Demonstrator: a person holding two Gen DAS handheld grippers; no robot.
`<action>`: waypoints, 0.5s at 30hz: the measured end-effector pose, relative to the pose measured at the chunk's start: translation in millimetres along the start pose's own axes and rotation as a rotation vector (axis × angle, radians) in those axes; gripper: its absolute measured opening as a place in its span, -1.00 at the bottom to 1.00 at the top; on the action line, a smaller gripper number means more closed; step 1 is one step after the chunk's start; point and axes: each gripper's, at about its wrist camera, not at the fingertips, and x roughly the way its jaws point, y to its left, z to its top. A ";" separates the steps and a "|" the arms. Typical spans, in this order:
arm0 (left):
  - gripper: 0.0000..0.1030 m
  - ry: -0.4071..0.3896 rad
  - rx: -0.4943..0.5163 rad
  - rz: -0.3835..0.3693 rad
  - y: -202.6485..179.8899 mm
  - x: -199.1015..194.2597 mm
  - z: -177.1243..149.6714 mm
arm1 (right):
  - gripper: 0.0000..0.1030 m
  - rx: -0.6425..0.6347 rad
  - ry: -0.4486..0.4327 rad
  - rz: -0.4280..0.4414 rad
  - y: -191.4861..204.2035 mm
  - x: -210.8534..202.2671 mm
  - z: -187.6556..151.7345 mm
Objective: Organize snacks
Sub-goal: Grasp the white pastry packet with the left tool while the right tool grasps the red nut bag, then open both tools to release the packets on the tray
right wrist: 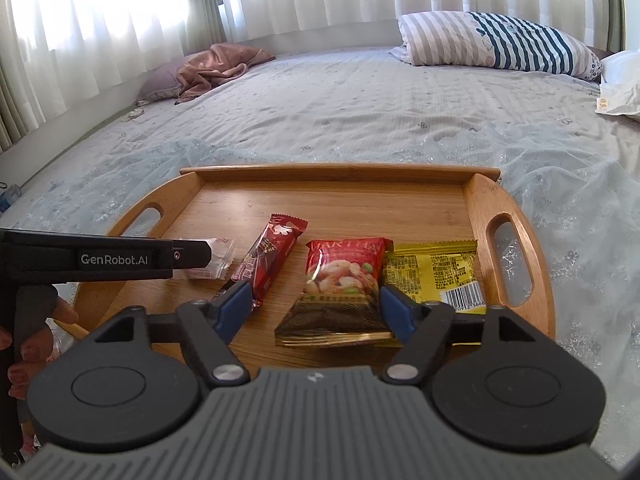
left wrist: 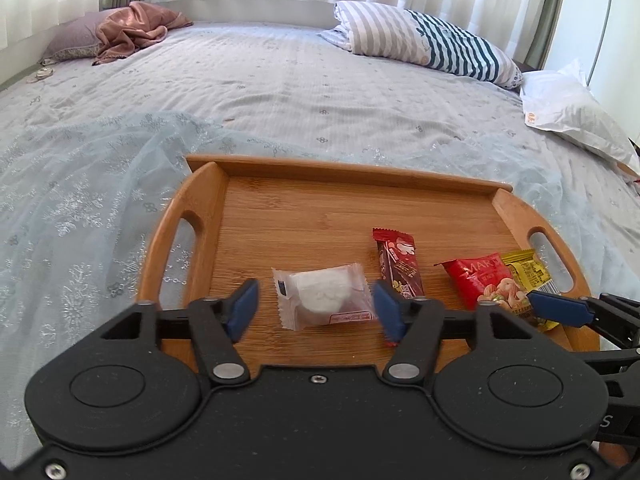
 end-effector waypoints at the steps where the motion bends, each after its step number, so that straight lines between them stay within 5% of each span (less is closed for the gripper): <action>1: 0.41 -0.006 0.003 0.001 -0.7 -3.2 -0.4 | 0.66 0.001 -0.002 0.000 0.7 -1.5 0.0; 15: 0.70 -0.066 0.060 -0.003 -9.5 -58.8 -14.2 | 0.75 -0.018 -0.032 -0.017 13.2 -34.4 -4.5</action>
